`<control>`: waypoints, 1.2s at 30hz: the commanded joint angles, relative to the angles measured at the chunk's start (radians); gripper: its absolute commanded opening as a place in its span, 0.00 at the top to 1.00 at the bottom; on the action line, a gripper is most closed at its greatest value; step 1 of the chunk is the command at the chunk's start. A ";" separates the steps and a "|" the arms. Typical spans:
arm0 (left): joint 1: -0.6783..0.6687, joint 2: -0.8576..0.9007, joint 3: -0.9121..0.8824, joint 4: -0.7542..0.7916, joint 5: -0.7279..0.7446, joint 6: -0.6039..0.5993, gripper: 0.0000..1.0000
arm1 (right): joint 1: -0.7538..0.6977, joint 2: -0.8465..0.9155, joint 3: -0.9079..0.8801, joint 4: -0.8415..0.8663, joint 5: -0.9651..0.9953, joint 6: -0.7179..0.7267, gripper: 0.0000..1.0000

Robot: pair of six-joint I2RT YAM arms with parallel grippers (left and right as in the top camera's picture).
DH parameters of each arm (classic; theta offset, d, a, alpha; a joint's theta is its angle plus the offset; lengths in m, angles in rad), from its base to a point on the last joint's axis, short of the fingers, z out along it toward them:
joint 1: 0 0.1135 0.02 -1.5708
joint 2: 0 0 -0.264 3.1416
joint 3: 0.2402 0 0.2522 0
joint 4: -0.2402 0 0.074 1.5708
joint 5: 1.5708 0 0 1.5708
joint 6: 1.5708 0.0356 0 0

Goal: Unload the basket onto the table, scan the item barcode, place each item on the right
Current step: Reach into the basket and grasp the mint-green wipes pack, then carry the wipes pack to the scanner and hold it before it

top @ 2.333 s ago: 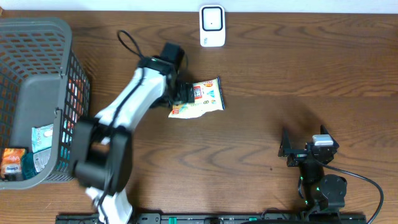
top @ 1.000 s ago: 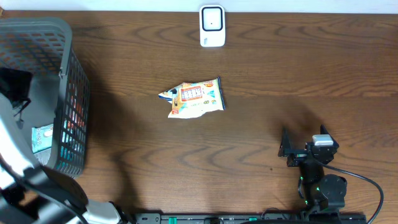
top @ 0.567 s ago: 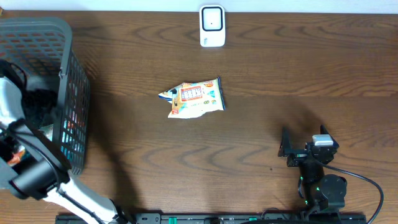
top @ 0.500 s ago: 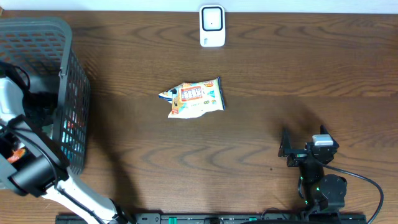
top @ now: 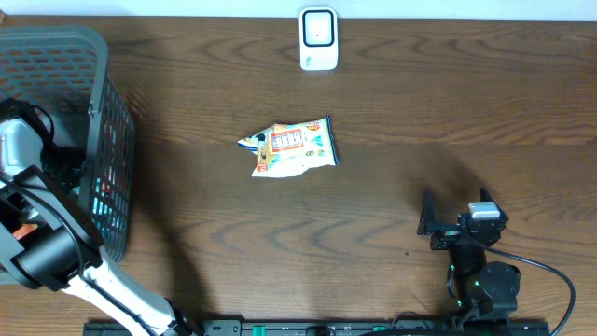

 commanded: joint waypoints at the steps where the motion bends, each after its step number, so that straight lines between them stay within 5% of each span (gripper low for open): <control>1: 0.009 0.046 -0.061 0.026 -0.089 0.016 0.49 | 0.004 0.000 -0.001 -0.003 0.008 0.003 0.01; 6: 0.009 0.045 -0.064 0.033 -0.103 0.055 0.92 | 0.004 0.000 -0.001 -0.003 0.008 0.003 0.01; 16: 0.009 -0.024 0.027 0.035 -0.069 0.099 0.93 | 0.004 0.000 -0.001 -0.003 0.008 0.003 0.01; 27: 0.009 -0.334 0.082 0.092 -0.058 0.102 0.93 | 0.004 0.000 -0.001 -0.003 0.008 0.003 0.01; 36: 0.008 -0.588 0.082 0.202 0.052 -0.050 0.92 | 0.004 0.000 -0.001 -0.003 0.008 0.003 0.01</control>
